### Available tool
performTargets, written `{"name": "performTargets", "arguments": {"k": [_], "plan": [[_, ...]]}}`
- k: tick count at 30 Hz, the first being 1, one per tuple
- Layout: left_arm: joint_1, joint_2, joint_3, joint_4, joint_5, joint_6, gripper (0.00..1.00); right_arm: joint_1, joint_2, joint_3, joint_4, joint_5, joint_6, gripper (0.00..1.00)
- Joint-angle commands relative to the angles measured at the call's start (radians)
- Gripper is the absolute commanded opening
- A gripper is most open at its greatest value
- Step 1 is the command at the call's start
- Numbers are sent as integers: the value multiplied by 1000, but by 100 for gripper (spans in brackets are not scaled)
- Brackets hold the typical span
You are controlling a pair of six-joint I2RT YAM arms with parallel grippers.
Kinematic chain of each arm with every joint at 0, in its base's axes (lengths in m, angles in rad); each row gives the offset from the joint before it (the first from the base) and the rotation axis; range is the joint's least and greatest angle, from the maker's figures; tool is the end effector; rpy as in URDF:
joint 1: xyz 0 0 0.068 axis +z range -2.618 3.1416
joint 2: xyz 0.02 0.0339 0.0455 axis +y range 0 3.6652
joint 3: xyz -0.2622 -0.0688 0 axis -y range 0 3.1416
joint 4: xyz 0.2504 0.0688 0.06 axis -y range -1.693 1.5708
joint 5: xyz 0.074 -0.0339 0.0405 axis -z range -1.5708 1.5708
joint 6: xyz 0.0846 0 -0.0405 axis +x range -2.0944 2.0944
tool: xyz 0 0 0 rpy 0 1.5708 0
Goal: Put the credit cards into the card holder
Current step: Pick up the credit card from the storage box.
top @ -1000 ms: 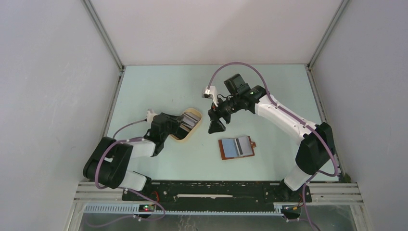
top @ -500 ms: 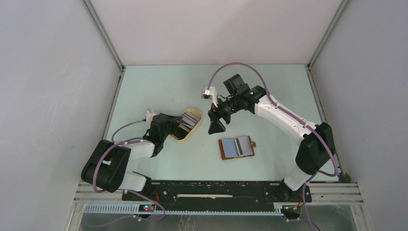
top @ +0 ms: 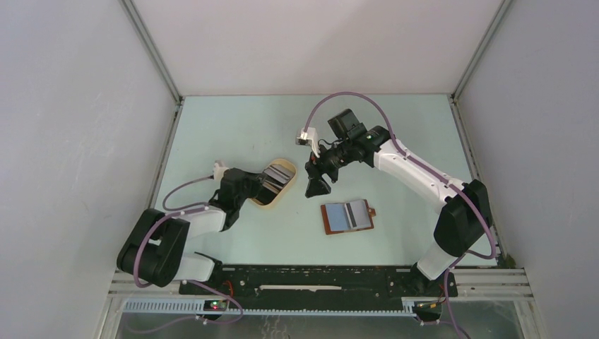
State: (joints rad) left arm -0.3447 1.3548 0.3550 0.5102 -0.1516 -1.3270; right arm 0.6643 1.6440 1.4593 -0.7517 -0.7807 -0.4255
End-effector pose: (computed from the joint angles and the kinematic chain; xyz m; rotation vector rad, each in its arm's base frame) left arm 0.2761 -0.0855 0.1172 -1.1110 1.8673 -0.8560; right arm 0.2592 0.2786 0.2800 -1.5216 1.8848 1.0746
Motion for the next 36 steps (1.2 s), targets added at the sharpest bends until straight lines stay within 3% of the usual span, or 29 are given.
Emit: {"name": "performTargets", "arguments": {"k": [1, 4, 12, 27, 30, 36], "plan": [[-2, -42, 24, -15, -27, 17, 5, 9, -38, 1, -7, -22, -18, 80], [-2, -49, 24, -22, -29, 18, 0, 9, -39, 1, -8, -23, -19, 80], [-3, -71, 18, -44, -30, 19, 0, 11, -42, 1, -9, -29, -21, 80], [0, -81, 20, -65, -29, 24, 8, 14, -40, 1, -12, -32, -25, 80], [-1, -89, 14, -65, -22, 23, 0, 15, -41, 1, -13, -34, -25, 80], [-1, -149, -13, -90, -31, 18, 0, 18, -46, 1, -17, -44, -30, 80]]}}
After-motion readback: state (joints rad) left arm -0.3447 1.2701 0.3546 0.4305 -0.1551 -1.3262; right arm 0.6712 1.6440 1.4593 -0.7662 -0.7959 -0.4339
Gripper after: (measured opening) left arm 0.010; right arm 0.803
